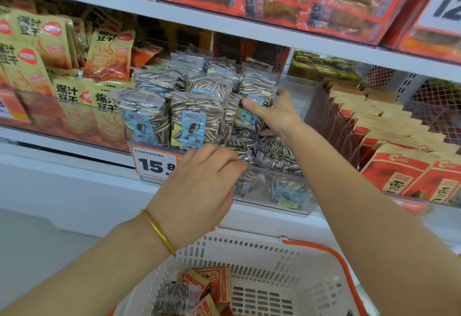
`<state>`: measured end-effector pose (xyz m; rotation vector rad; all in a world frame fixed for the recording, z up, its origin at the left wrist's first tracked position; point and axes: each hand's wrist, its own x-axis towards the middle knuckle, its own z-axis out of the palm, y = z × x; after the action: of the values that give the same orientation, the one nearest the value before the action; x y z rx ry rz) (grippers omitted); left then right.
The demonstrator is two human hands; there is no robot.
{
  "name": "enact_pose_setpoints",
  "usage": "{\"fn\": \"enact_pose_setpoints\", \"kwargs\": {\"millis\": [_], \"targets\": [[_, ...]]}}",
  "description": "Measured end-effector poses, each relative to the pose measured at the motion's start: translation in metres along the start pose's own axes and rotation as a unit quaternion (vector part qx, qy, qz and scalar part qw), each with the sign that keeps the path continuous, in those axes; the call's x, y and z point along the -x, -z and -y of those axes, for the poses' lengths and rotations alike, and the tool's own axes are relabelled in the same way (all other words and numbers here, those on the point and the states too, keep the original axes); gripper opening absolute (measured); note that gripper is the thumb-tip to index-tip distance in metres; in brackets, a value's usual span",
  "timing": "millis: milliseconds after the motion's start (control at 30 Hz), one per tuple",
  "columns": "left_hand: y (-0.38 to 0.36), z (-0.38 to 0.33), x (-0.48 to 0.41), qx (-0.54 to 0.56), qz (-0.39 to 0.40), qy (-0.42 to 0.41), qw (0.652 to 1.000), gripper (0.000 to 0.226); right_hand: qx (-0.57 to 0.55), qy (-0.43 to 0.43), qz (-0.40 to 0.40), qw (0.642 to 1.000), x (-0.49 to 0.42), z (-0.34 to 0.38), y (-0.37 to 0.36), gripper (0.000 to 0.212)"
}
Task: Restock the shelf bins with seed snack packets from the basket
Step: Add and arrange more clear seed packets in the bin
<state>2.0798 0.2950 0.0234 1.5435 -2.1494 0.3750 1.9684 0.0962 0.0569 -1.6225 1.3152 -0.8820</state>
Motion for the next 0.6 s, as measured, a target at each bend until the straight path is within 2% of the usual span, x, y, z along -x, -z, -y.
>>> {"fn": "enact_pose_setpoints", "kwargs": {"millis": [67, 200, 267, 400, 600], "targets": [[0.000, 0.000, 0.000, -0.003, 0.000, 0.000, 1.000, 0.039, 0.003, 0.030, -0.051, 0.998, 0.003, -0.005, -0.003, 0.098], [0.000, 0.000, 0.001, -0.006, 0.005, 0.001, 1.000, 0.040, 0.013, 0.080, -0.102, 0.992, 0.015, -0.005, -0.008, 0.069], [0.000, 0.000, 0.001, -0.006, 0.005, 0.000, 1.000, 0.039, 0.030, 0.101, -0.110, 0.988, 0.019, -0.002, -0.006, 0.063], [0.000, 0.000, 0.000, -0.006, 0.003, 0.000, 1.000, 0.039, 0.065, 0.112, -0.091, 0.987, 0.015, 0.005, 0.001, 0.065], [0.000, 0.000, -0.001, -0.007, 0.004, -0.002, 1.000, 0.039, 0.118, 0.086, -0.025, 0.989, 0.012, -0.001, -0.017, 0.085]]}}
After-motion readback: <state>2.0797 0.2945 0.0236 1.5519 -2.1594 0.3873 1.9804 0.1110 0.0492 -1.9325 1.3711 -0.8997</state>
